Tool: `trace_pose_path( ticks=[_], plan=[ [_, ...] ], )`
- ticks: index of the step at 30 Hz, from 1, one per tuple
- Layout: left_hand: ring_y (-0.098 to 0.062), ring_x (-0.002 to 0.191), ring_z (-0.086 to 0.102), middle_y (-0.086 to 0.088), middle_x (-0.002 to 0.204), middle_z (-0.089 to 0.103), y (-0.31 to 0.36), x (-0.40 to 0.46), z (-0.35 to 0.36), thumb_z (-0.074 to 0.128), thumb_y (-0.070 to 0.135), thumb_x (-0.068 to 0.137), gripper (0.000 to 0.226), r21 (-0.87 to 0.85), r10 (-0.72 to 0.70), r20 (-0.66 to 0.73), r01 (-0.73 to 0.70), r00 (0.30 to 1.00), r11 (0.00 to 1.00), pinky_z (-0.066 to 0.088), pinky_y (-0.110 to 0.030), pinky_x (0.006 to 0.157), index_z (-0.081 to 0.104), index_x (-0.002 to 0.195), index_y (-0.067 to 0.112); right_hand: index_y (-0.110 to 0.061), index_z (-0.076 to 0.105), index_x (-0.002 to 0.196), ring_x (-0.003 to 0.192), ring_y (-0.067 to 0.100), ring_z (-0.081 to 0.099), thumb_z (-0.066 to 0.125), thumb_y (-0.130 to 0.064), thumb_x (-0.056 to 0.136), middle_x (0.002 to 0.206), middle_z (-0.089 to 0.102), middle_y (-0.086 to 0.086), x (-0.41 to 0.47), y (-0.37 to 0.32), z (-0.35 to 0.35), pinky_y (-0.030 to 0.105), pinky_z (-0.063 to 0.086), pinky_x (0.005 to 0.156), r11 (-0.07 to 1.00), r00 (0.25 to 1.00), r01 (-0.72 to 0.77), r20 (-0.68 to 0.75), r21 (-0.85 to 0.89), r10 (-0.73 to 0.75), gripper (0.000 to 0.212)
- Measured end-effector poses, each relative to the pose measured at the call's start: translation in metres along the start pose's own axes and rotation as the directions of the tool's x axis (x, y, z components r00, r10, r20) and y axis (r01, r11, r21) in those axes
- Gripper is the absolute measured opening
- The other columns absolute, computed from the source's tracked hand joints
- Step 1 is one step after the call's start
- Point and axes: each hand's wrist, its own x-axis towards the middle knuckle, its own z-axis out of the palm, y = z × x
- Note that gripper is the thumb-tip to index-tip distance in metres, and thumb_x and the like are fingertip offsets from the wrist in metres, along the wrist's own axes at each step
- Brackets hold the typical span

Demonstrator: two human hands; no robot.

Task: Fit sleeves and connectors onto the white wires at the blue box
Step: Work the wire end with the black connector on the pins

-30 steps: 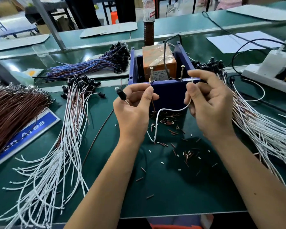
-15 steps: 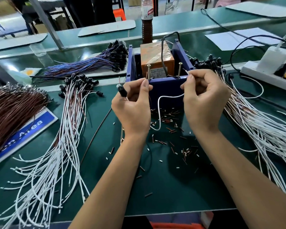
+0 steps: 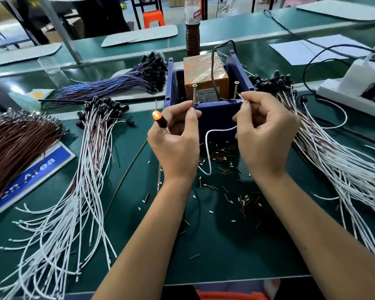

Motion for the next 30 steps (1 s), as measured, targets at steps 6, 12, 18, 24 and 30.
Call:
trace_pose_path(
  ticks=[6,12,18,24,30],
  plan=[
    [-0.008,0.076,0.072,-0.005,0.084,0.077,0.0008,0.0002,0.0007,0.07,-0.003,0.092,0.01,-0.016,0.002,0.003,-0.002,1.0,1.0,0.054,-0.019,0.075,0.074,0.101,-0.005,-0.006,0.078,0.105,0.06,0.013,0.069,0.061,-0.011,0.098,0.076,0.074,-0.001,0.0,0.0001,0.0,0.04,0.056,0.057,0.999,0.999,0.034,0.001,-0.021,-0.034,0.02],
    [-0.011,0.078,0.074,-0.007,0.084,0.077,0.0014,0.0005,0.0003,0.07,-0.005,0.092,0.011,-0.021,0.0,0.005,0.0,1.0,1.0,0.056,-0.021,0.077,0.074,0.102,-0.006,-0.006,0.077,0.105,0.061,0.014,0.07,0.061,-0.01,0.097,0.076,0.074,0.0,-0.0016,0.0004,0.0008,0.04,0.056,0.057,0.999,0.999,0.033,0.005,-0.015,-0.033,0.018],
    [-0.014,0.08,0.075,-0.006,0.085,0.077,0.0014,0.001,0.0003,0.07,-0.004,0.092,0.011,-0.019,0.007,0.009,-0.007,1.0,1.0,0.056,-0.02,0.078,0.075,0.102,-0.004,-0.006,0.078,0.106,0.063,0.015,0.07,0.061,-0.011,0.098,0.075,0.074,0.001,-0.0022,-0.0007,0.0005,0.039,0.056,0.057,0.999,0.999,0.033,0.014,-0.017,-0.033,0.019],
    [-0.016,0.081,0.076,-0.006,0.085,0.077,0.0004,0.0012,-0.0003,0.07,-0.003,0.092,0.012,-0.015,0.013,0.019,-0.013,1.0,1.0,0.056,-0.021,0.079,0.075,0.102,-0.003,-0.004,0.078,0.104,0.062,0.015,0.07,0.061,-0.01,0.098,0.074,0.074,0.002,-0.0019,-0.001,0.0005,0.04,0.056,0.058,0.999,0.999,0.038,0.013,-0.021,-0.038,0.019],
    [-0.008,0.079,0.073,-0.006,0.085,0.077,-0.0004,0.001,-0.001,0.07,-0.003,0.092,0.011,-0.007,0.008,0.013,-0.008,1.0,1.0,0.055,-0.019,0.078,0.076,0.101,-0.003,-0.005,0.079,0.103,0.063,0.014,0.07,0.062,-0.009,0.098,0.074,0.073,0.001,-0.0023,-0.0017,0.0001,0.039,0.056,0.057,0.998,0.998,0.055,0.02,-0.023,-0.054,0.018]
  ],
)
